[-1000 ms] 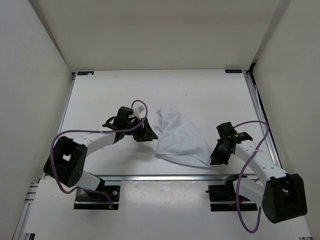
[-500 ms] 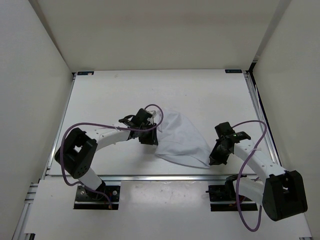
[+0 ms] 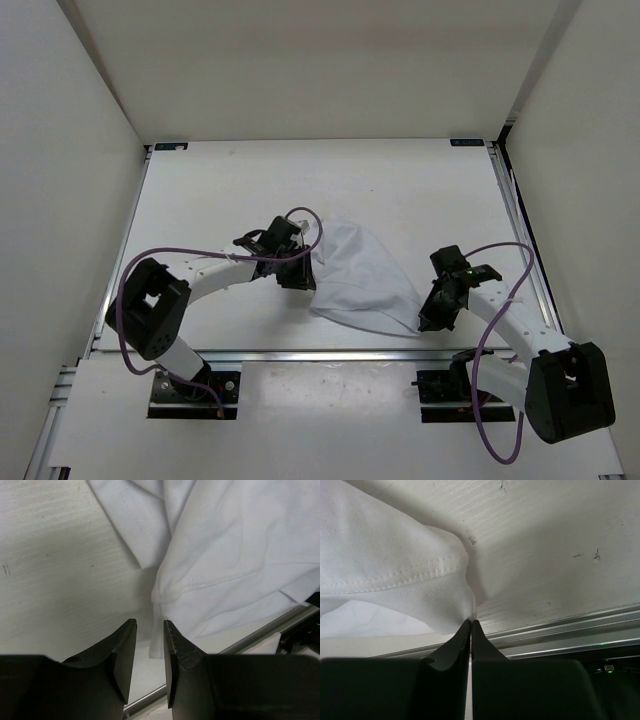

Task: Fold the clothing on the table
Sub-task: Flatten the skirt out

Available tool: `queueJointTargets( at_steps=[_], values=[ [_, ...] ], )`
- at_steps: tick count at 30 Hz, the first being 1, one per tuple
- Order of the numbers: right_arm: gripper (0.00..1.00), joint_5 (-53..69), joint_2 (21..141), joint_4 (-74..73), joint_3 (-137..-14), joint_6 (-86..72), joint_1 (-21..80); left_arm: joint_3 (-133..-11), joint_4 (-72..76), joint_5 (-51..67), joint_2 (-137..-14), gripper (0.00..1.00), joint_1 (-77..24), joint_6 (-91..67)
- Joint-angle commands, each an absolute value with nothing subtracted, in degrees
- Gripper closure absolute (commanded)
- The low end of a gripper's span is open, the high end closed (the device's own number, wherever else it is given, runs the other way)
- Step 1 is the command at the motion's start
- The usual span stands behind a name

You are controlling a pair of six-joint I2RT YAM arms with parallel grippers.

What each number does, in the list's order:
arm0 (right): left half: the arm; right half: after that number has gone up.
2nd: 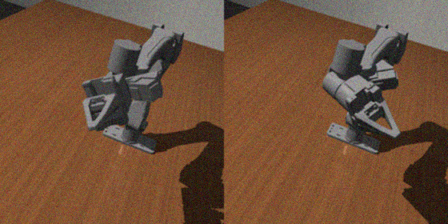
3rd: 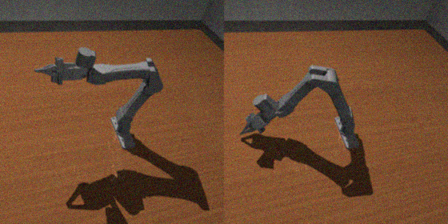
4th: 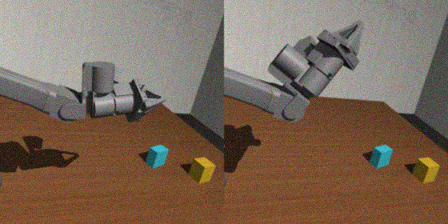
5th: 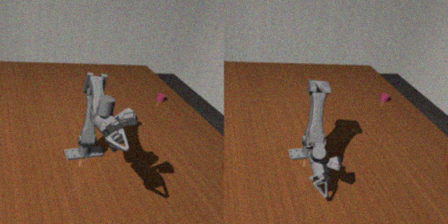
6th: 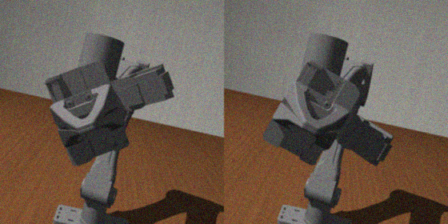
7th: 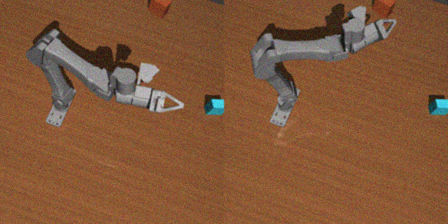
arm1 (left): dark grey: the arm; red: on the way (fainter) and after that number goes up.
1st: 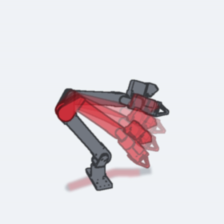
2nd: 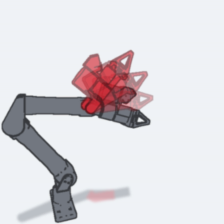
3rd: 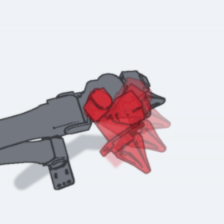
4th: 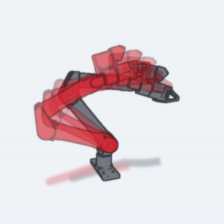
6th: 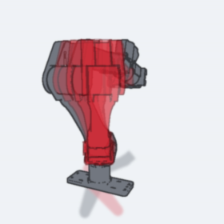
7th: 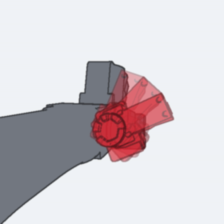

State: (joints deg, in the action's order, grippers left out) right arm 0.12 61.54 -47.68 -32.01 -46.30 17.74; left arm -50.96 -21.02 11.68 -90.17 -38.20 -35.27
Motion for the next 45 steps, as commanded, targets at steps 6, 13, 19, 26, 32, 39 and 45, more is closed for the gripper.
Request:
queueJointTargets(
  at_steps=[6,13,19,26,32,39,45],
  values=[
    [1.0,-0.7,61.26,-47.9,-32.43,-46.93,17.93,-49.92,-18.11,16.09,-86.57,0.62,-38.23,-37.27],
    [1.0,-0.62,61.34,-48.16,-32.25,-46.93,17.66,-48.87,-17.32,15.38,-89.29,0.62,-39.64,-36.47],
    [1.0,-0.53,60.38,-48.25,-31.91,-47.28,17.67,-47.46,-14.85,16.43,-90.44,0.62,-39.55,-37.44],
    [1.0,1.05,60.64,-48.25,-31.82,-47.2,17.49,-46.41,-12.49,17.14,-92.28,0.82,-39.91,-37.7],
    [1.0,1.58,60.29,-47.11,-33.83,-46.59,16.18,-44.31,-3.12,30.1,-89.48,1.0,-34.39,-43.65],
    [1.0,0.53,62.75,-45.35,-38.49,-42.01,11.08,-40.71,21.68,49.56,-85.25,1.0,-18.04,-62.29],
    [1.0,2.02,61.44,-44.21,-34.38,-41.39,10.19,-30.08,17.67,49.13,-83.76,1.0,-14.58,-57.48]
  ],
)
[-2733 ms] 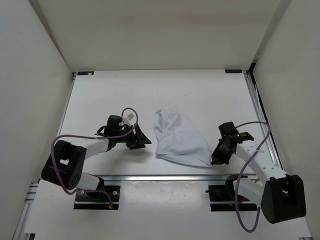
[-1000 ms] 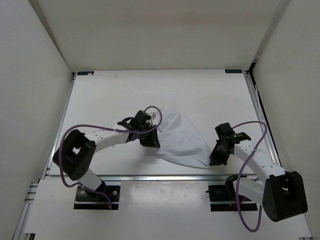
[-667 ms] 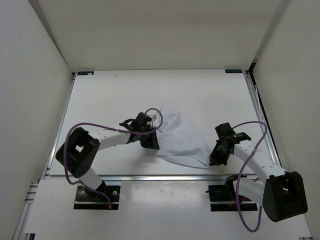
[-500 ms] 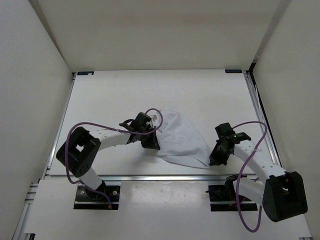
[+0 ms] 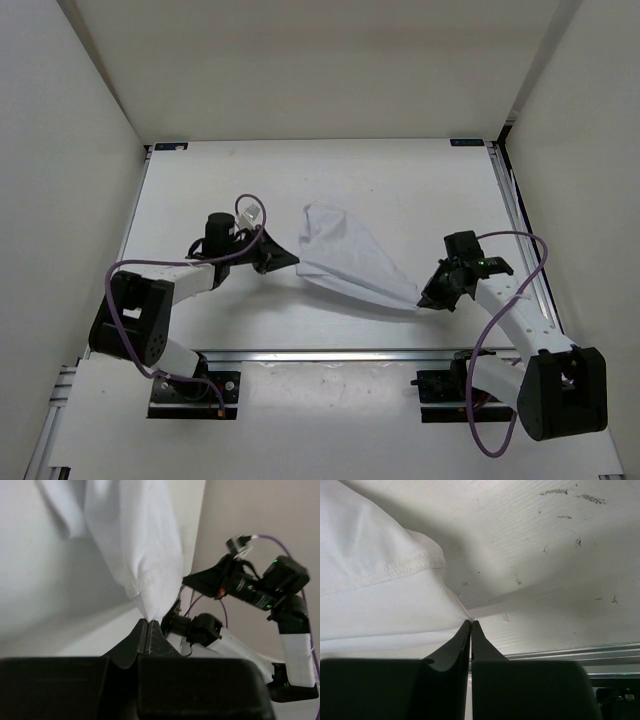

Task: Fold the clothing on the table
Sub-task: Flatten the skirt out

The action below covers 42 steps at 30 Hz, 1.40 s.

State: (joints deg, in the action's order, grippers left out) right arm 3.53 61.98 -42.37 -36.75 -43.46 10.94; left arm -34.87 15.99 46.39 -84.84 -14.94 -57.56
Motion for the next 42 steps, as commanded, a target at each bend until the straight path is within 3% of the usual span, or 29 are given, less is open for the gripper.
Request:
queueJointTargets(
  at_steps=[1,11,12,14,17,21,24,29,33,42],
  values=[
    [1.0,2.11,61.35,-44.12,-33.84,-41.92,10.63,-27.97,17.06,49.3,-83.76,1.0,-15.37,-57.05],
    [0.98,6.86,58.36,-40.87,-30.94,-39.73,8.96,-24.17,5.11,50.54,-82.97,1.0,-16.34,-48.09],
    [0.8,6.16,58.45,-41.22,-31.37,-39.29,9.66,-24.69,3.36,50.1,-83.23,1.0,-16.96,-46.86],
    [0.65,2.74,58.62,-42.45,-34.0,-39.02,13.86,-24.79,2.89,48.96,-83.06,1.0,-18.45,-46.58],
    [0.63,-1.84,57.92,-42.46,-38.58,-39.29,22.21,-23.73,5.1,49.22,-82.79,1.0,-20.47,-48.42],
    [0.71,8.31,60.63,-35.45,-40.26,-33.86,26.44,-23.82,5.71,48.96,-83.84,1.0,-20.57,-48.69],
    [0.72,7.83,64.85,-31.3,-41.39,-30.6,33.37,-23.99,5.63,48.69,-84.46,1.0,-20.74,-48.69],
    [0.61,8.09,72.84,-28.74,-47.0,-19.98,37.35,-24.34,4.05,48.69,-85.51,1.0,-20.13,-47.73],
    [0.51,1.16,78.22,-30.49,-52.54,-10.93,43.59,-25.57,2.2,47.73,-85.87,1.0,-19.25,-46.06],
    [0.45,-4.65,83.67,-30.94,-58.54,4.03,53.34,-28.64,0.71,47.64,-89.73,1.0,-16.7,-43.86]
  ],
)
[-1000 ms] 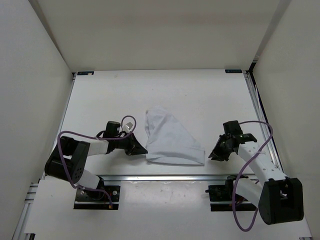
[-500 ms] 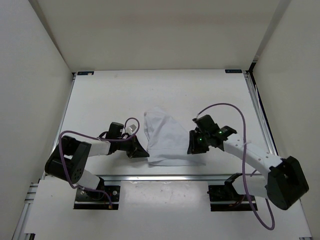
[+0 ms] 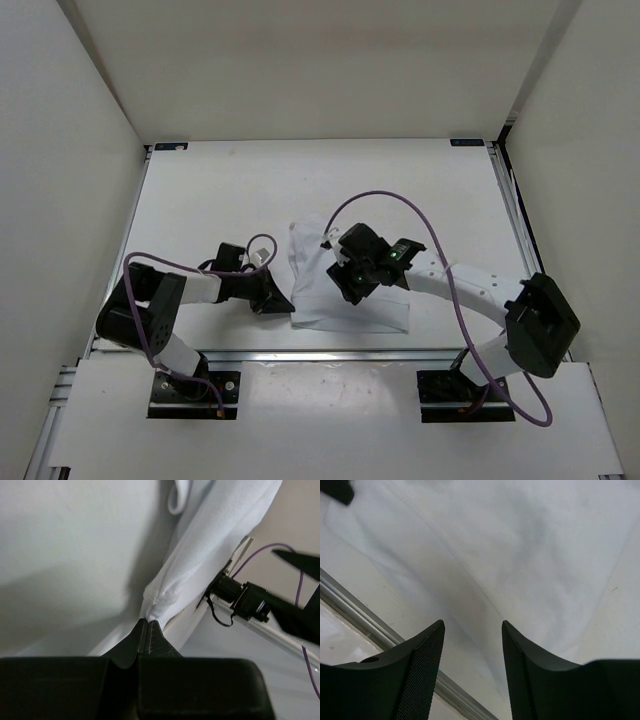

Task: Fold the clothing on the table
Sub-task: Flatten the skirt out

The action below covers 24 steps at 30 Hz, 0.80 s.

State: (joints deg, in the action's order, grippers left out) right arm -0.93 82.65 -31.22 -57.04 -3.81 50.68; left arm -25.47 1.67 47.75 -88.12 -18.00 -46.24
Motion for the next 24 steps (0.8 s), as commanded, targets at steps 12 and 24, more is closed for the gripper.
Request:
queueJointTargets(
  at_steps=[12,24],
  values=[
    [0.48,-7.82,90.87,-28.92,-59.24,13.0,57.13,-41.39,1.58,48.61,-102.65,1.0,-15.99,-43.16],
    [1.0,-7.73,94.49,-24.52,-60.11,15.82,55.28,-44.03,1.75,48.69,-103.8,1.0,-15.91,-44.74]
  ],
)
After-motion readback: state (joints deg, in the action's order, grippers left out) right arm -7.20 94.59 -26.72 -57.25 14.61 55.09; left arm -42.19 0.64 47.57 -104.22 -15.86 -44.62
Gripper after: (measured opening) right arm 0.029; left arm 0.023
